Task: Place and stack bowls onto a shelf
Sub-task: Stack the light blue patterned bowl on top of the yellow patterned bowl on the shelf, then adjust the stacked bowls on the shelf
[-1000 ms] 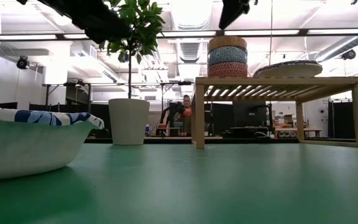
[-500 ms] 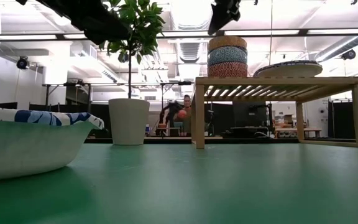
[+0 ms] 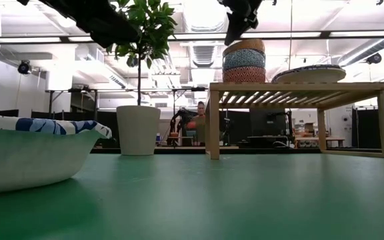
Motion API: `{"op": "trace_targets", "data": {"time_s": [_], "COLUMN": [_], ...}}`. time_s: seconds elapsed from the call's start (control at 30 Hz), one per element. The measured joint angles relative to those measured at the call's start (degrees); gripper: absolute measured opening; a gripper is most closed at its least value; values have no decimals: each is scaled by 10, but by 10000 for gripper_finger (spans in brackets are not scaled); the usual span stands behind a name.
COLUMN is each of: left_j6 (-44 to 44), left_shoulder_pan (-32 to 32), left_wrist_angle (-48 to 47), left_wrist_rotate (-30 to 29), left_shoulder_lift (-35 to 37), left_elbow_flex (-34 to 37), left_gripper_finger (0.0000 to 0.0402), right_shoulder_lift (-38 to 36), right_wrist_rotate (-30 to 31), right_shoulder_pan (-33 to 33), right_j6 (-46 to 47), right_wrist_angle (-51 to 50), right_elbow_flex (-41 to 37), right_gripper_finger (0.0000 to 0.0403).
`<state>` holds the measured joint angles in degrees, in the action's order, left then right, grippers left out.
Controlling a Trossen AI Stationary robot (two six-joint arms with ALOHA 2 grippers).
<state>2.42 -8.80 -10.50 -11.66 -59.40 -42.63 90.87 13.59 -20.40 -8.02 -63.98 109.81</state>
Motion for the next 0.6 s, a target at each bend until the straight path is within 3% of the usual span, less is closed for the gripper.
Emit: {"op": "trace_targets", "data": {"time_s": [0.47,0.6], "left_j6": [1,25], "left_shoulder_pan": [0,0], "left_wrist_angle": [-2,-7], "left_wrist_rotate": [0,1], "left_shoulder_lift": [0,0], "left_elbow_flex": [0,0], "left_gripper_finger": [61,61], "right_shoulder_lift": [-24,-39], "right_wrist_rotate": [-3,-45], "right_shoulder_pan": [7,42], "right_j6": [13,37], "right_wrist_angle": [-9,-13], "right_elbow_flex": [37,32], "right_gripper_finger": [9,9]}}
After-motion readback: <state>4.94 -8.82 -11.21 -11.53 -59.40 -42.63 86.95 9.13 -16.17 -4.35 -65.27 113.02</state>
